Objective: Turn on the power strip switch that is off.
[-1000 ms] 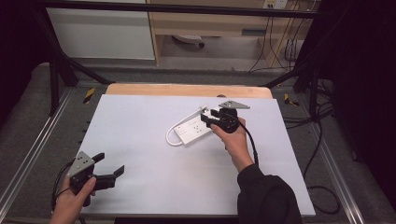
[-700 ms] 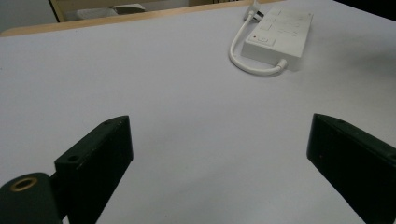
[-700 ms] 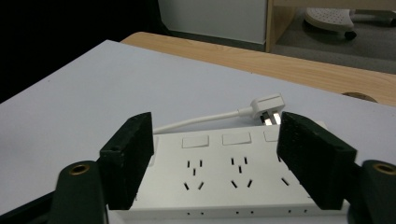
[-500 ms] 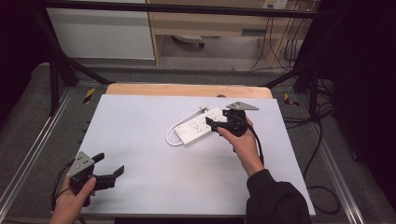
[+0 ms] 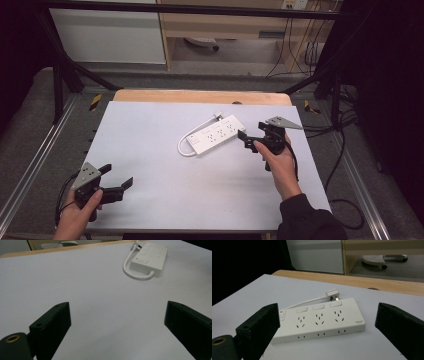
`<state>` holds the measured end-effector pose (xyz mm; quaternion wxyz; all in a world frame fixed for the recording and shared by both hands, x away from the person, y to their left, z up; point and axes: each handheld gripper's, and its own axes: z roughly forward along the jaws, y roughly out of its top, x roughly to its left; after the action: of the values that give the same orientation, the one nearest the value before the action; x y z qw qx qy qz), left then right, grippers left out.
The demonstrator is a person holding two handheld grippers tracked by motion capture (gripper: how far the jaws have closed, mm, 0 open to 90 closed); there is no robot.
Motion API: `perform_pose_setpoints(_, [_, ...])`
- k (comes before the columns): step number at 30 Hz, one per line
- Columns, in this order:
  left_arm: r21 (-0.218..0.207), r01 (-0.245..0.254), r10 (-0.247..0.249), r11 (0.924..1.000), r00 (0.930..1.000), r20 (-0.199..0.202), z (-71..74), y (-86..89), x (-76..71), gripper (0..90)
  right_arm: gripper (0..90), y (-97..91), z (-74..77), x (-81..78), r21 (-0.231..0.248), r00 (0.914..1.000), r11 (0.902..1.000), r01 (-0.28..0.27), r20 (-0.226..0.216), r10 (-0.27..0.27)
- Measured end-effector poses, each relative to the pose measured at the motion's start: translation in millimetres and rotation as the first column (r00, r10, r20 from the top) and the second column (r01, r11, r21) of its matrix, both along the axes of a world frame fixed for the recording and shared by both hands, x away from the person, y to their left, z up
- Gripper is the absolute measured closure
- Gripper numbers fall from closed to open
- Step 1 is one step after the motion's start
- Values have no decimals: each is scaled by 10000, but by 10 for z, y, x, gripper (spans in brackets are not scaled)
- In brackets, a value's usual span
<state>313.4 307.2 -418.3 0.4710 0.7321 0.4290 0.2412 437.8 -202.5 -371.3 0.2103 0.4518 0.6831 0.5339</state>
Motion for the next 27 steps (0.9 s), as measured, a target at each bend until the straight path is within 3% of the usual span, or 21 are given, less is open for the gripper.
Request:
perform_pose_setpoints(9, [1, -28, 28, 10000, 10000, -16, -2, 0, -1, 71, 54, -340, -90, -255, 304, 9991, 9987, 402, 131, -406])
perform_pose_setpoints(13, [-411, 5, -10, 9992, 9999, -131, -1, 10, -2, 71, 56, -455, -166, -346, 167, 9989, 9988, 458, 117, -460])
perform_pose_setpoints(15, [-395, -36, 31, 9992, 9999, -120, -2, 15, 1, 70, 55, -506, -214, -395, 172, 9988, 9987, 479, 43, -480])
perform_pose_setpoints(24, [-373, -23, 19, 9993, 9999, -98, 1, 9, -2, 73, 57, -701, -463, -623, -571, 9974, 9958, 716, -80, -722])
perform_pose_setpoints(27, [-336, -11, 8, 9994, 10000, -92, 2, 7, -2, 73, 62, -769, -566, -707, -1073, 9961, 9906, 851, -138, -871])
